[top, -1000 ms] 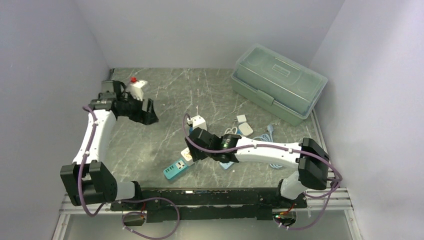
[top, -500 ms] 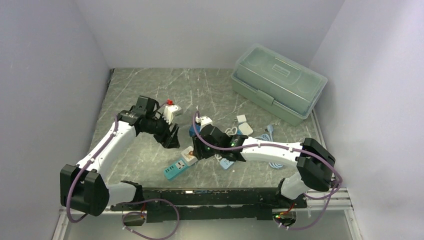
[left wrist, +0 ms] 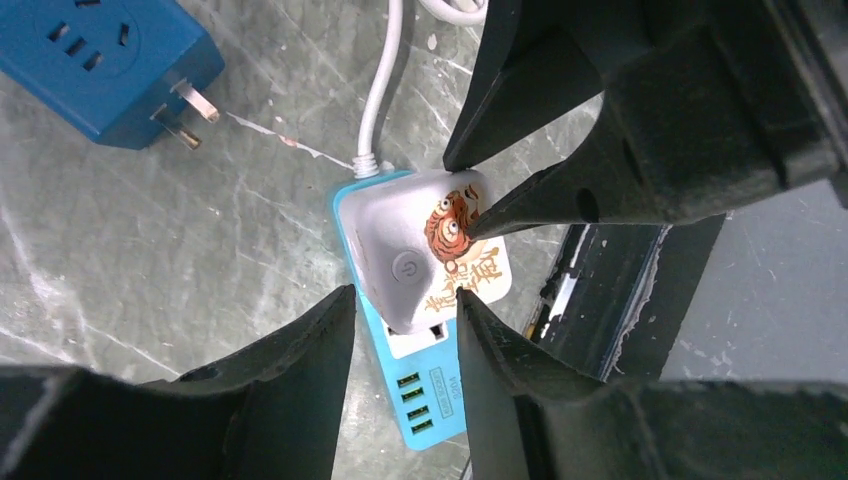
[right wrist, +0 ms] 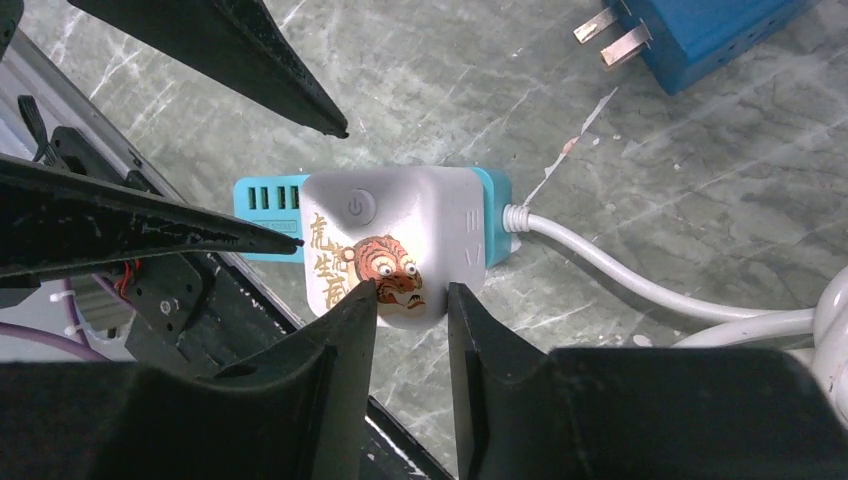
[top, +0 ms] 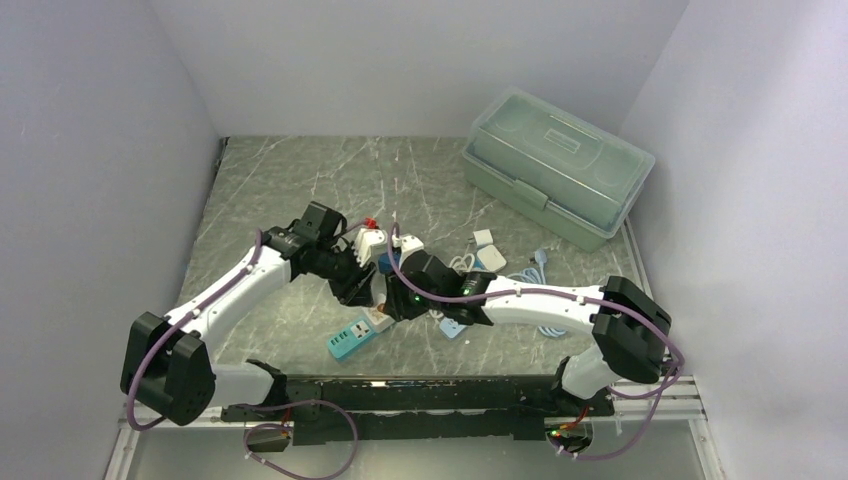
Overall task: Insert the plug
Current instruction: Press the plug into the socket.
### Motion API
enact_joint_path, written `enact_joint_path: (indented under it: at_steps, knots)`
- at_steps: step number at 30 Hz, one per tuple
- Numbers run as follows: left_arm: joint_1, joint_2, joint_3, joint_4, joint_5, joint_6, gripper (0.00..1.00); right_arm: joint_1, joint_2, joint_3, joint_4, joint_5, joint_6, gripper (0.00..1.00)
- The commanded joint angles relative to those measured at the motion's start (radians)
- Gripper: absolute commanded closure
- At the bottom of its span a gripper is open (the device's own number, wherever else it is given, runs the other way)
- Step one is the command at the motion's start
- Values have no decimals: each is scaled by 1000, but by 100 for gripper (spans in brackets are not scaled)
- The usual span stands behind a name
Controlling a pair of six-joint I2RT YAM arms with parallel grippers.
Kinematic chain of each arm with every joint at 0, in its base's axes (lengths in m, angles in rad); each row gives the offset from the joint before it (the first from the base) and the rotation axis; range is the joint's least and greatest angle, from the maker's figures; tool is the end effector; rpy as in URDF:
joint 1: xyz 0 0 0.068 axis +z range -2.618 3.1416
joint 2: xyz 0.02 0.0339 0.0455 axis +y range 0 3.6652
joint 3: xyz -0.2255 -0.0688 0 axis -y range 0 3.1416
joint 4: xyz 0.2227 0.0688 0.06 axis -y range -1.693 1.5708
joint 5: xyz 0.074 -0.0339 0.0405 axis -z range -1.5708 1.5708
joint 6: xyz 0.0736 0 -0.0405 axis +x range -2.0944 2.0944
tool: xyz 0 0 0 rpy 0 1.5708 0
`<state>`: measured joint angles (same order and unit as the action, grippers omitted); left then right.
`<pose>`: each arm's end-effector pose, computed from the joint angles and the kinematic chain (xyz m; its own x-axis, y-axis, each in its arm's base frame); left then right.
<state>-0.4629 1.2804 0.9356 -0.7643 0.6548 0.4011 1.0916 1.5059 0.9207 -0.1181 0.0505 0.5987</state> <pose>0.1986 -0.1492 0.1922 -0.5044 0.5979 -0.6230 0.8623 0.3858 -0.3280 0.1585 0.2970 0.1701 -0.7358 -0.1953 -0.6484 -0.5494 0.7320 0.4029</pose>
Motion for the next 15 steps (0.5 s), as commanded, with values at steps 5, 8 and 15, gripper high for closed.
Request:
enact_joint_path:
  at_steps: [5,8,15]
  knots:
    - [-43,19,-46,44,-33,75,59,-21,-10,-14,39,-15,-10,69]
    - [-53,17,-69,39,-34,105,62,-30,-2,-16,40,-30,-10,71]
    - [-56,-6,-81,-25,-30,193,61,-42,9,-32,41,-41,-4,73]
